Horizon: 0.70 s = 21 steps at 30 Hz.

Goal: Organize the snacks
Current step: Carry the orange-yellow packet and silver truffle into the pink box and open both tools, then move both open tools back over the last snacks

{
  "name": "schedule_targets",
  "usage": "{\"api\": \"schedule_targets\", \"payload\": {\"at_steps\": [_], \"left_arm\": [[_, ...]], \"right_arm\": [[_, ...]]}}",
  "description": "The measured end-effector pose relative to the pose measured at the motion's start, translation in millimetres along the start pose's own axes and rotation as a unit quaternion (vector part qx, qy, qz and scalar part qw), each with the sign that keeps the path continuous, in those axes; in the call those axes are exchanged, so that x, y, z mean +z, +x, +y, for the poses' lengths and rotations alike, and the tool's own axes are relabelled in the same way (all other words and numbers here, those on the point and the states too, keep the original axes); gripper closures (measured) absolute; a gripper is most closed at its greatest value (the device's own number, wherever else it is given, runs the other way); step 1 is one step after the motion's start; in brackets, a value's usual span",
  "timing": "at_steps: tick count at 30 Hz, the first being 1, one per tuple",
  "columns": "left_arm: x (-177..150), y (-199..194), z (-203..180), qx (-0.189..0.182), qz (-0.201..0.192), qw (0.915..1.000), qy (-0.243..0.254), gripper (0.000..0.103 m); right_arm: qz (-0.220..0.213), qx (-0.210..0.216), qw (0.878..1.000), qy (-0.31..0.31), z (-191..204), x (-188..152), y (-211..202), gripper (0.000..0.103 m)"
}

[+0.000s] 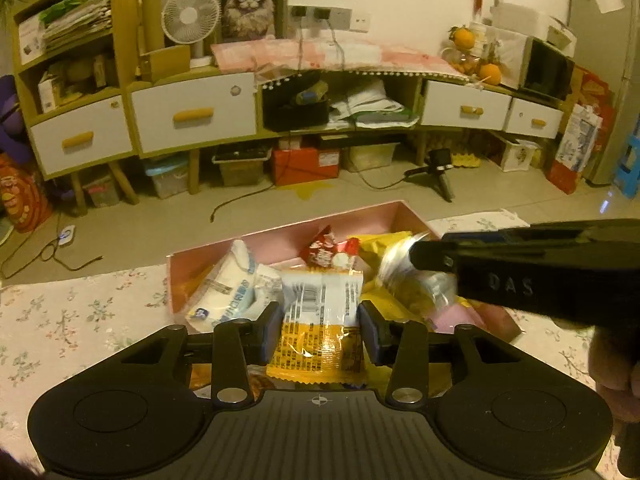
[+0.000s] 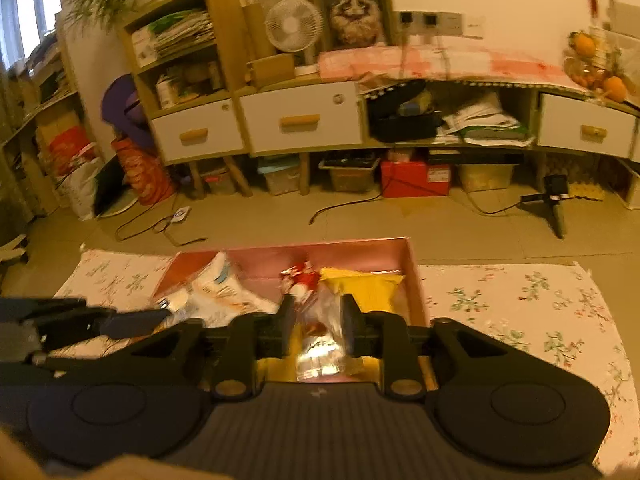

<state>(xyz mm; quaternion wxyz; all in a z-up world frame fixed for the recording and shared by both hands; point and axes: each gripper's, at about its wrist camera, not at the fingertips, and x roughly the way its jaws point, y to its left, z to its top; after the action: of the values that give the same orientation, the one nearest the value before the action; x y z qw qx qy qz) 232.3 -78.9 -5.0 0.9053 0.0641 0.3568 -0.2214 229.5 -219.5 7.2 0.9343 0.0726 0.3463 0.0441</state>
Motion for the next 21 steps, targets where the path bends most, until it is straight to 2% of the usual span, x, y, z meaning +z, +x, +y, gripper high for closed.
{"api": "schedule_targets", "payload": {"at_steps": [1,2,4,7,21], "left_arm": [[-0.3,0.6,-0.8,-0.001,0.003,1.0,0.002,0.049],[-1.6,0.4,-2.0,0.004,0.004,1.0,0.007,0.041],[-3.1,-1.4,-4.1,0.009,0.002,0.9998,0.015,0.036],[-3.3,-2.9,-4.9,0.011,0.003,0.9998,0.016,0.029],[-17.9,-33.9,-13.5,0.02,0.011,0.9995,0.024,0.02]], "right_arm": [[0.0,-0.007,1.0,0.007,-1.2,0.3,-0.8,0.043],[0.0,-0.006,1.0,0.012,-2.4,0.2,-2.1,0.04],[0.0,-0.003,1.0,0.013,-3.9,1.4,-3.6,0.044],[-0.003,-0.004,1.0,0.009,-4.0,1.5,-8.0,0.043],[-0.003,-0.015,1.0,0.004,-6.1,-4.2,-36.4,0.016]]}}
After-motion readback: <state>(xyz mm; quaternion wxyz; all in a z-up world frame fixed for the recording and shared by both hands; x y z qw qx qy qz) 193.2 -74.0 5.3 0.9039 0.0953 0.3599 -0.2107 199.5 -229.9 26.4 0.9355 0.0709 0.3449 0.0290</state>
